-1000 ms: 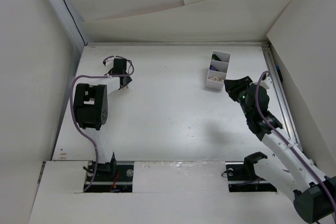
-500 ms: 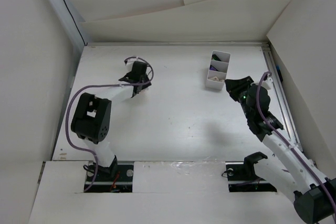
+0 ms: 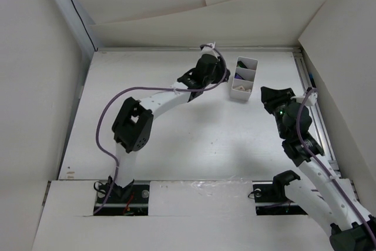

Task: Sort the stationery into containers
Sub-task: Place the stapler in the storage box.

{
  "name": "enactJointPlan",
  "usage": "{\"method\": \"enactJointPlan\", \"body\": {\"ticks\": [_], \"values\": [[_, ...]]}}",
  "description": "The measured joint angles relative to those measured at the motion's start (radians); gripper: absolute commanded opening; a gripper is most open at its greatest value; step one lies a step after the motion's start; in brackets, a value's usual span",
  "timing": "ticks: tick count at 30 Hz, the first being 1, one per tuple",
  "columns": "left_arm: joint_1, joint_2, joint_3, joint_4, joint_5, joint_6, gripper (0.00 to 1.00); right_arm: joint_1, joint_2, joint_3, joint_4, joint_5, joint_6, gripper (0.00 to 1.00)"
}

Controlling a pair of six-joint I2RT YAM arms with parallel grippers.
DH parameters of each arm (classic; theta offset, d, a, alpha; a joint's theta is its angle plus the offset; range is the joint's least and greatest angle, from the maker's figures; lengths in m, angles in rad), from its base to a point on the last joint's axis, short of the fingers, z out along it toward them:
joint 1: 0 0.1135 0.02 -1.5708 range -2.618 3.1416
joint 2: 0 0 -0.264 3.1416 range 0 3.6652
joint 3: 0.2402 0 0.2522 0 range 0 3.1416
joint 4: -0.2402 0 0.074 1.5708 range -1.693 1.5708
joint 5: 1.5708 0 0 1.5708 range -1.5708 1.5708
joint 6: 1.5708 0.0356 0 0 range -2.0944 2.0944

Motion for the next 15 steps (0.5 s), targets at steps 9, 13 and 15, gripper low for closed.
{"method": "enactJointPlan", "body": {"ticks": [9,13,15], "values": [[-0.009,0.286,0.239,0.013,0.111,-0.02,0.0,0.0,-0.003,-0.01,0.005,0.011,0.003,0.35],[-0.015,0.337,0.274,0.024,0.14,-0.031,0.01,0.0,0.002,-0.012,0.005,0.011,0.003,0.35],[-0.024,0.353,0.311,0.026,0.143,-0.031,0.03,0.0,0.003,-0.012,0.005,0.011,0.003,0.35]]}}
